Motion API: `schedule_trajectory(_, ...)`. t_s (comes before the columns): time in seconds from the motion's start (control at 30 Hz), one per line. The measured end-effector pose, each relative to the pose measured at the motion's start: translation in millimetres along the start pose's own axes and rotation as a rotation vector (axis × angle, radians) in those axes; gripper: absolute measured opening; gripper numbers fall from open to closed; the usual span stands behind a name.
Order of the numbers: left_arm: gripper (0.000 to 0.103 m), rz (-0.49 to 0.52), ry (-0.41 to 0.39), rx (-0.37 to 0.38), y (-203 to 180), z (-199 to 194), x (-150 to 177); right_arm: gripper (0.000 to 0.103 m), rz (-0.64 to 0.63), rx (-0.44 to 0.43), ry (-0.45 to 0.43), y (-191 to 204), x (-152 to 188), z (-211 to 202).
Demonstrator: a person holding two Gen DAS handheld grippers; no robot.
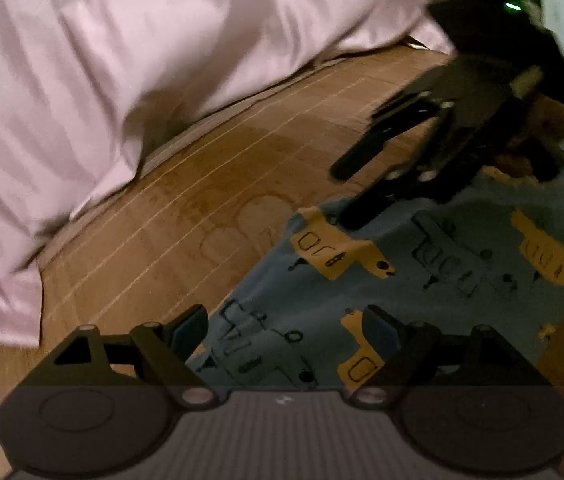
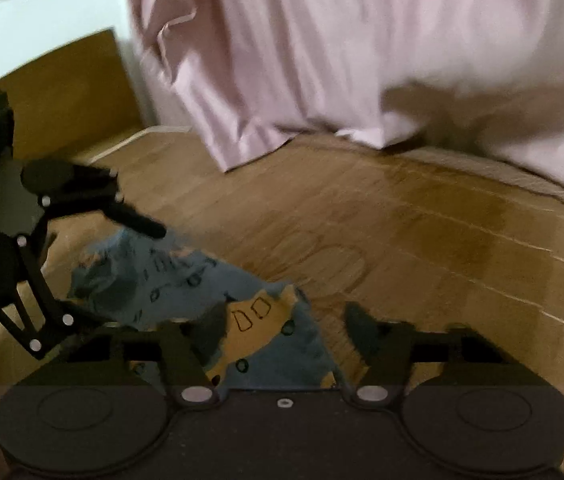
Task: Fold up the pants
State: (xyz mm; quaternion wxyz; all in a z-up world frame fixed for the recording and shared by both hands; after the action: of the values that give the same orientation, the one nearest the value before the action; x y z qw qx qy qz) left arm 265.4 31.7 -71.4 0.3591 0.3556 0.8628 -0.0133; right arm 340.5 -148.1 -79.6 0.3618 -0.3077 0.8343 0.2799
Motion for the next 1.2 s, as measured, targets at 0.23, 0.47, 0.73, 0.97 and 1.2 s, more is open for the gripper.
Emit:
schedule_trajectory(0.23,0.067,0.15,0.055,0.096,-1,11,10,0.025,-0.04,-0.037,0.017,3,2,11)
schedule_trajectory(0.47,0.024,0.158,0.081,0.191,2,12,13,0.004,-0.077,0.029,0.013,5,1,13)
schedule_trajectory(0.73,0.052,0.097,0.1,0.188,14,-1,29,0.042,-0.114,0.188,0.025,-4,-1,17)
schedule_trajectory(0.97,0.075,-0.051,0.171,0.126,33,-24,59,0.044,0.011,0.15,-0.104,18,5,-49)
schedule_trajectory(1.2,0.093,-0.205,0.282,0.183,45,-30,85,0.038,0.183,0.264,-0.031,6,50,-55)
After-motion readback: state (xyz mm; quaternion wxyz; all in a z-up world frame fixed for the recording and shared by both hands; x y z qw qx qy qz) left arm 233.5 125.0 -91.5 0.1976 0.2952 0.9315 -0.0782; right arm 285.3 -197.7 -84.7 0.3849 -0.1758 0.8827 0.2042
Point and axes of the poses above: each gripper's, at about its wrist camera, not at the fingertips, and z roughly the way its jaws point, y to its left, x to its underside, the point moved 4 cm from there along z, roughly the way its jaws point, and after that the axes turned 2 degrees about -y, right-handed, at the moved point
